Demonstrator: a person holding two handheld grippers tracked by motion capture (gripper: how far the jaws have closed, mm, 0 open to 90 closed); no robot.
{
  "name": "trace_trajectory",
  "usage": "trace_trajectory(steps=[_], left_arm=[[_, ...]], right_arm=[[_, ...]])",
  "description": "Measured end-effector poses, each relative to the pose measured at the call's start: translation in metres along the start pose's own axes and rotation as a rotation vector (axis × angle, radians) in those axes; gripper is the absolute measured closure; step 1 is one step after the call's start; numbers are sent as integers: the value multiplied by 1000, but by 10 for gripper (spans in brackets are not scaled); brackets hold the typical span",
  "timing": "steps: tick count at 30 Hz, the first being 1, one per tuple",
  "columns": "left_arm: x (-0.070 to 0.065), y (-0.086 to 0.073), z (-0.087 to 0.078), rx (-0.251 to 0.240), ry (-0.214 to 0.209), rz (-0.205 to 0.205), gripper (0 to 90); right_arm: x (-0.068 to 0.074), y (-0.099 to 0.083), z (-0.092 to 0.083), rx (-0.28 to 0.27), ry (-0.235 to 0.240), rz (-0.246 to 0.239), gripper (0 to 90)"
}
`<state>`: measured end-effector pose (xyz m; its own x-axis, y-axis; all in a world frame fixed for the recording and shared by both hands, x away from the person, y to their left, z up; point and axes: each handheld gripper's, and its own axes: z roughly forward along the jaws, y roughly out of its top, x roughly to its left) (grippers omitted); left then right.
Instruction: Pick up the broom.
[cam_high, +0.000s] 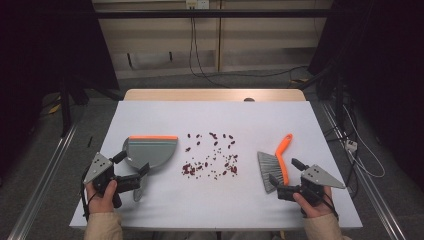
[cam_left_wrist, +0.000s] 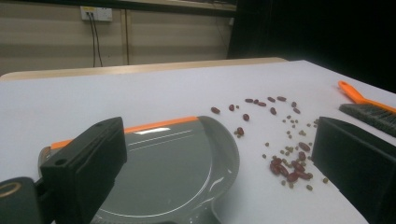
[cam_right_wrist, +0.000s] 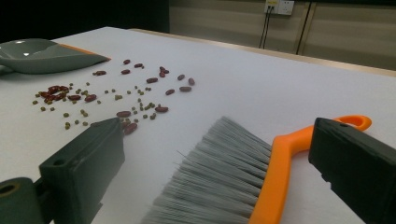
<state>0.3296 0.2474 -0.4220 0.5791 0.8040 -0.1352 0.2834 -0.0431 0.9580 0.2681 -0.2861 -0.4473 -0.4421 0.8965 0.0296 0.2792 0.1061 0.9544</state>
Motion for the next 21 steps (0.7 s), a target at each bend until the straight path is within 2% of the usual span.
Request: trace_trajectory(steps=[13,14,21], left_arm=[[1,1,1,2,2,2,32],[2,1,0,3,2,4,32],[0,2,-1,4,3,7,32]], right_arm=[[-3,2,0,6,-11,-4,36],[-5,2,1,11,-14,11,35],[-11,4,4,36,-19,24,39]])
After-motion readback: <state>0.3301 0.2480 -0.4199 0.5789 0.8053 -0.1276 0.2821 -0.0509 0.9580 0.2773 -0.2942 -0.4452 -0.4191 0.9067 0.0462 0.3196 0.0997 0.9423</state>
